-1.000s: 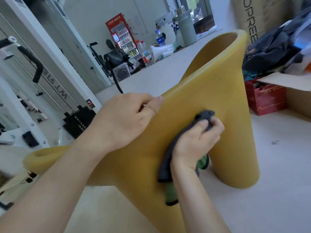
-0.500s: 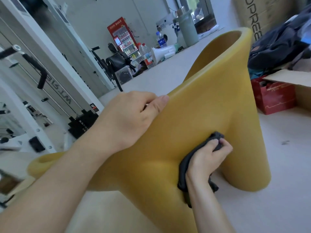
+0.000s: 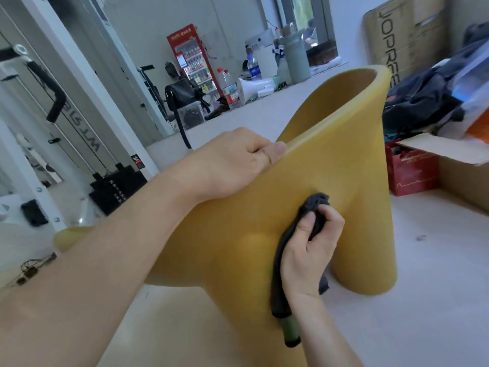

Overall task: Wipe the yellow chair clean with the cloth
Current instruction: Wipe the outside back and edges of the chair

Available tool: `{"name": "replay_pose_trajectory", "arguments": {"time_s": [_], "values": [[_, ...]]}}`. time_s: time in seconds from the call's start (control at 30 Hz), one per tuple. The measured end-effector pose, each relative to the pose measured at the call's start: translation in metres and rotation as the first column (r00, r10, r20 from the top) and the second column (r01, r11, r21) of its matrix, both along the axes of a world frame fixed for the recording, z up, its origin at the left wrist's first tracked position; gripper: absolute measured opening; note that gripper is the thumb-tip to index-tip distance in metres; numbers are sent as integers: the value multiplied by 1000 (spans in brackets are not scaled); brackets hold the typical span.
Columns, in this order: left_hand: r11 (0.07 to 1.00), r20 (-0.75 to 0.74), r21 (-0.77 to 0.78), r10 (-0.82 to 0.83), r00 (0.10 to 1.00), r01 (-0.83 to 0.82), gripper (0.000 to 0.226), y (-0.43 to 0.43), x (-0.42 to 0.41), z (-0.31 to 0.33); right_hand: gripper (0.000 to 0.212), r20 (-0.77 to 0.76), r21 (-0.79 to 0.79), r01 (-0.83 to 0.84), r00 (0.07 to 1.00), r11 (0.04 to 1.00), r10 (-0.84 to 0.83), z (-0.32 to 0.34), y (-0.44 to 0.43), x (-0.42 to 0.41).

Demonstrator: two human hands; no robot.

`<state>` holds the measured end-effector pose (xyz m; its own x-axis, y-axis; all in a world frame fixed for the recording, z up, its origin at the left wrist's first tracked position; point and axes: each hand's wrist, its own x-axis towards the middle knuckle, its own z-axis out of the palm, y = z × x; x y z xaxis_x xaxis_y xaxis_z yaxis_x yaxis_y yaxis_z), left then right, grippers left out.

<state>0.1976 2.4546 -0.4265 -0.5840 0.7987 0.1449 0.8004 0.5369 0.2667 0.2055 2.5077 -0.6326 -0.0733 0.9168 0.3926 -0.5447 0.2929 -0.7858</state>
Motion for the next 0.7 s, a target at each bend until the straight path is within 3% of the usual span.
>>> {"name": "replay_pose_trajectory", "arguments": {"time_s": [0.07,0.13,0.2,0.23,0.27,0.37,0.43,0.5,0.6,0.63,0.7], "values": [[999,103,43,19,995,-23,51,-5,2,0,14,-25,209,56,998,976,-52,35,-13,13],[991,137,127,24,990,-41,38,-19,0,6,13,-109,537,181,983,824,-146,73,-23,20],[986,193,126,80,978,-106,35,-39,-6,11,13,-168,697,297,952,652,-254,78,-14,14],[990,200,58,115,973,-128,38,-49,-6,12,14,-176,701,308,949,643,-263,65,-6,8],[991,188,-12,136,973,-136,43,-57,-4,12,15,-158,652,282,959,704,-237,45,2,2],[989,190,-28,148,971,-146,44,-66,4,12,18,-49,235,64,997,970,-54,-3,8,-3],[991,151,-31,133,980,-129,46,-56,5,12,15,-11,36,-13,1000,999,13,0,-6,-2],[995,87,-34,96,992,-93,55,-38,7,11,13,-48,187,34,999,982,-25,29,-20,5],[997,103,70,4,995,-11,64,-16,5,11,9,-175,589,262,965,764,-196,72,-16,10],[996,95,90,-12,995,4,65,-12,2,11,11,-189,625,297,955,722,-230,74,-9,7],[998,14,63,3,1000,-4,64,-12,1,9,14,-185,557,285,958,780,-219,61,6,0]]}}
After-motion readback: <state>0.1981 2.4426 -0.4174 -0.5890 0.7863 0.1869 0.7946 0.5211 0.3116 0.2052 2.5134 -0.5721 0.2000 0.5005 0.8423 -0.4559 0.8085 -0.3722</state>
